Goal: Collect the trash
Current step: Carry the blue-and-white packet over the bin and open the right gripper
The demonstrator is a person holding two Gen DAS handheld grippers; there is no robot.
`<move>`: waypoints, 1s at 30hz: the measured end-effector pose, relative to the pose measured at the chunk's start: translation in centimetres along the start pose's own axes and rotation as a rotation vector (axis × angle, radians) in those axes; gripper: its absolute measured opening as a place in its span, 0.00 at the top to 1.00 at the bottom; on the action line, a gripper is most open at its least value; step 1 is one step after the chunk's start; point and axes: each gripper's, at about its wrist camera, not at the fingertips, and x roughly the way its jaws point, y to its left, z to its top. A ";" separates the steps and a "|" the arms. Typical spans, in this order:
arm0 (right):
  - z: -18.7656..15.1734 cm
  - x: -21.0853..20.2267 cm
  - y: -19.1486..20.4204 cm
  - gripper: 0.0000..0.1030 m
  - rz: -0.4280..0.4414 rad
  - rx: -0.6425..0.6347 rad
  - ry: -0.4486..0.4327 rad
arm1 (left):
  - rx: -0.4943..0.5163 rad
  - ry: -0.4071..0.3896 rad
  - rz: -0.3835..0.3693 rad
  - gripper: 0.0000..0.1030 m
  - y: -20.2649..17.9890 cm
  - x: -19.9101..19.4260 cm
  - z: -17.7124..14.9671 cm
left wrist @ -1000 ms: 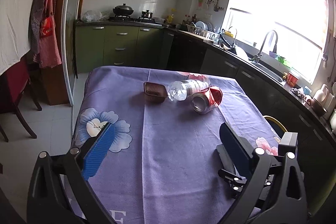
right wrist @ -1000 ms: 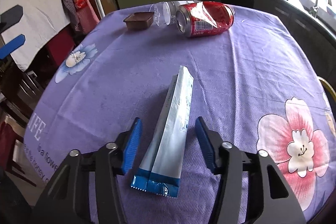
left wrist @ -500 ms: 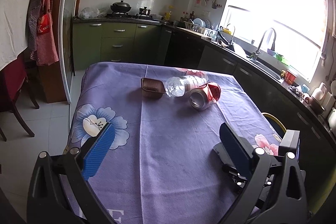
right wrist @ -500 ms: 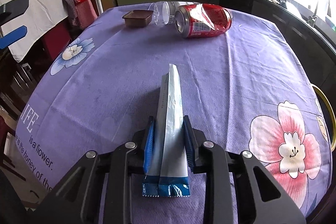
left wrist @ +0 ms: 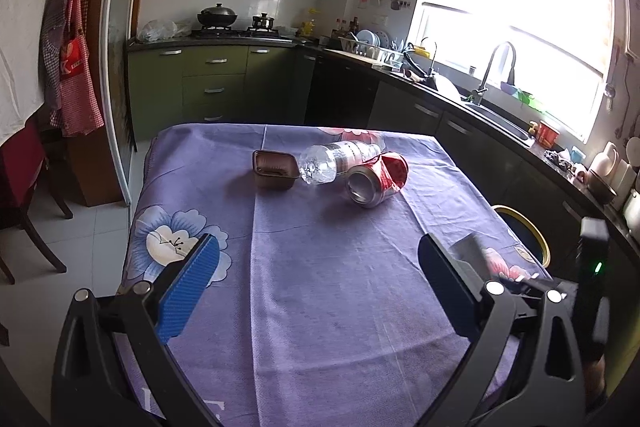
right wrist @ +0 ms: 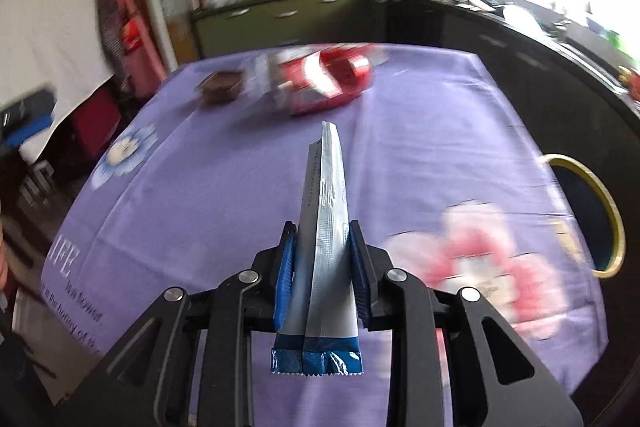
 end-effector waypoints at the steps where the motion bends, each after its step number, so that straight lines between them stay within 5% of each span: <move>1: 0.3 -0.5 -1.4 0.74 -0.030 0.019 -0.016 | 0.002 0.003 -0.001 0.08 -0.2 0.1 0.1; 9: 1.9 -2.2 -15.7 0.74 -0.273 0.212 -0.065 | 0.032 0.032 0.013 0.08 -1.5 1.3 0.5; 18: 2.4 2.0 -28.8 0.73 -0.429 0.345 0.043 | 0.062 0.063 0.017 0.08 -3.8 2.8 0.9; 20: 2.4 3.3 -30.2 0.70 -0.458 0.350 0.063 | 0.073 0.071 0.014 0.08 -4.1 3.1 1.0; 23: 2.2 4.2 -32.1 0.47 -0.490 0.386 0.071 | 0.075 0.082 0.002 0.08 -4.5 3.6 1.1; 30: 1.8 0.4 -28.5 0.45 -0.434 0.362 -0.028 | 0.075 0.108 -0.001 0.08 -4.4 4.8 0.8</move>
